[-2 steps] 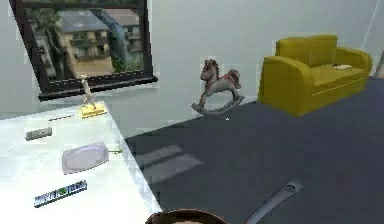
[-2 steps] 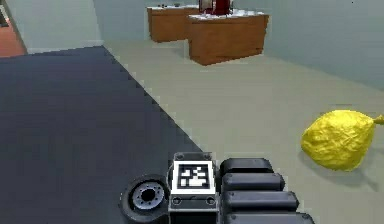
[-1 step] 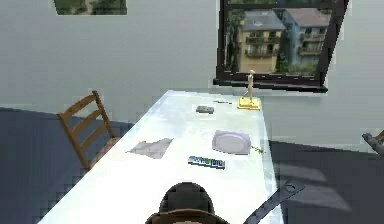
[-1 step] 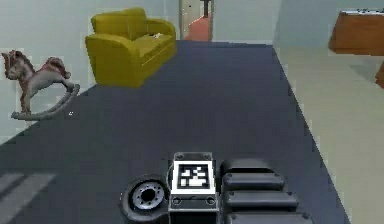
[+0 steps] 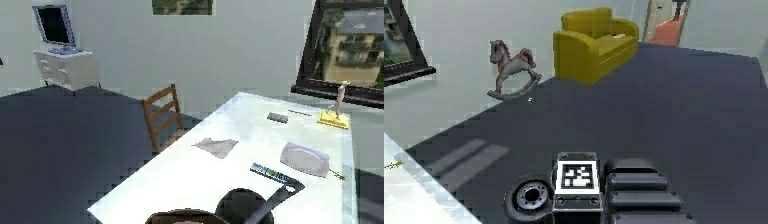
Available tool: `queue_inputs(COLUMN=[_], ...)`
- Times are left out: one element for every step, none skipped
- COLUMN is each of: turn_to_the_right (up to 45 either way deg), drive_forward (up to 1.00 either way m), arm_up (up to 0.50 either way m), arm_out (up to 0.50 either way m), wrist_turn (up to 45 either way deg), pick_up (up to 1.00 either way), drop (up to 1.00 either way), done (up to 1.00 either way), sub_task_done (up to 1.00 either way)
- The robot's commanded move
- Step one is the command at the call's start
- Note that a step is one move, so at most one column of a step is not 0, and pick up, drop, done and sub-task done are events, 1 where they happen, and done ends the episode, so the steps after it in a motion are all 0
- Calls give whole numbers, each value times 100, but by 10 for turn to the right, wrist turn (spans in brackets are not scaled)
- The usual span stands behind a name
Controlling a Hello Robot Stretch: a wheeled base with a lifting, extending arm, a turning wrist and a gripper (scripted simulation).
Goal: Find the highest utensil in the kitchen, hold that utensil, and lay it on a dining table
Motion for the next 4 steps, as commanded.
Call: queue_inputs(turn_to_the_right=[450, 120, 30, -450], drive_forward=[0, 0, 0, 0], arm_up=[0, 0, 0, 0], arm_out=[0, 0, 0, 0], wrist_turn=[0, 0, 0, 0], pick_up=[0, 0, 0, 0], drop=[0, 0, 0, 0], done=[0, 0, 0, 0], sub_task_done=[0, 0, 0, 0])
